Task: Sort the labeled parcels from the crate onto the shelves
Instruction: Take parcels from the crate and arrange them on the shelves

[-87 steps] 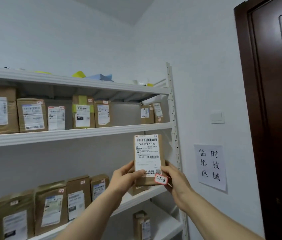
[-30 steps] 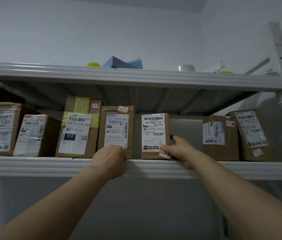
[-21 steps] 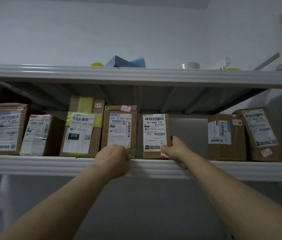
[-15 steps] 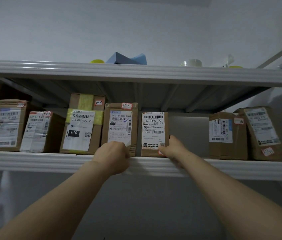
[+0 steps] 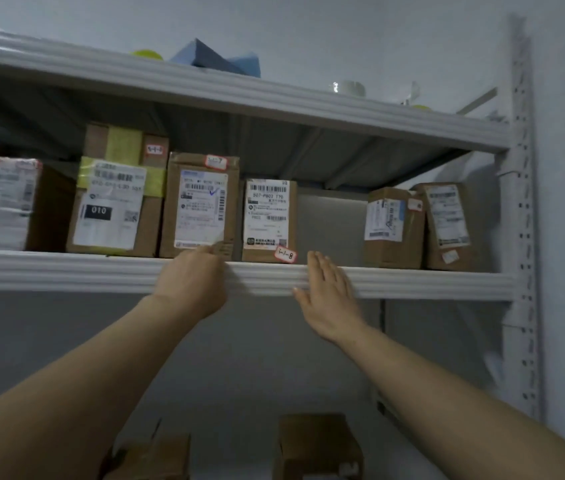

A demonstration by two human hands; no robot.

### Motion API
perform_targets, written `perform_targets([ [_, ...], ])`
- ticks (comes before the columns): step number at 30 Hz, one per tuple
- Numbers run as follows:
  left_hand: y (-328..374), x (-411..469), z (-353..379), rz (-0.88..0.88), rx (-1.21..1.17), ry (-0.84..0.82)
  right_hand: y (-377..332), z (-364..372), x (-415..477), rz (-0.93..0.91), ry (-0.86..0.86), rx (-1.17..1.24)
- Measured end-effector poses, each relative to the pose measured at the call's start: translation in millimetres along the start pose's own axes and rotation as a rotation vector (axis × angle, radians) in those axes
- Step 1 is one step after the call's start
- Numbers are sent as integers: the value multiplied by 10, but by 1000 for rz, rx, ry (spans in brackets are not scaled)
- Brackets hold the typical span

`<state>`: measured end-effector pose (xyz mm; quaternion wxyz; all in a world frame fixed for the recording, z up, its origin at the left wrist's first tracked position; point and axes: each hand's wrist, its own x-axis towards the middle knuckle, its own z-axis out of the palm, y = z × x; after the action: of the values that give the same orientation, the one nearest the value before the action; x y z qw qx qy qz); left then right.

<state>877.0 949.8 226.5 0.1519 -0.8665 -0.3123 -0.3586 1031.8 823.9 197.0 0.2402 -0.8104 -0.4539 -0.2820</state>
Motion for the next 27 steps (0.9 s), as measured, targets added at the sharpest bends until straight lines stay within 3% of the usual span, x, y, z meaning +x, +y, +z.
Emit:
perform_targets([
  [4,56,-302,130,81,31,27,11,-21,-464,111,-36,-19],
  [9,167,-802,326,383,-97,34,-131,-11,-1092,430,-73,-12],
  [19,978,-2175,445,702,-387,-613,-474,-311,-3299,949,-371,-184],
  [27,1837,-4111,-369,1134,-424,-861,-1185,-1284,-5675,1440,-379,-198],
])
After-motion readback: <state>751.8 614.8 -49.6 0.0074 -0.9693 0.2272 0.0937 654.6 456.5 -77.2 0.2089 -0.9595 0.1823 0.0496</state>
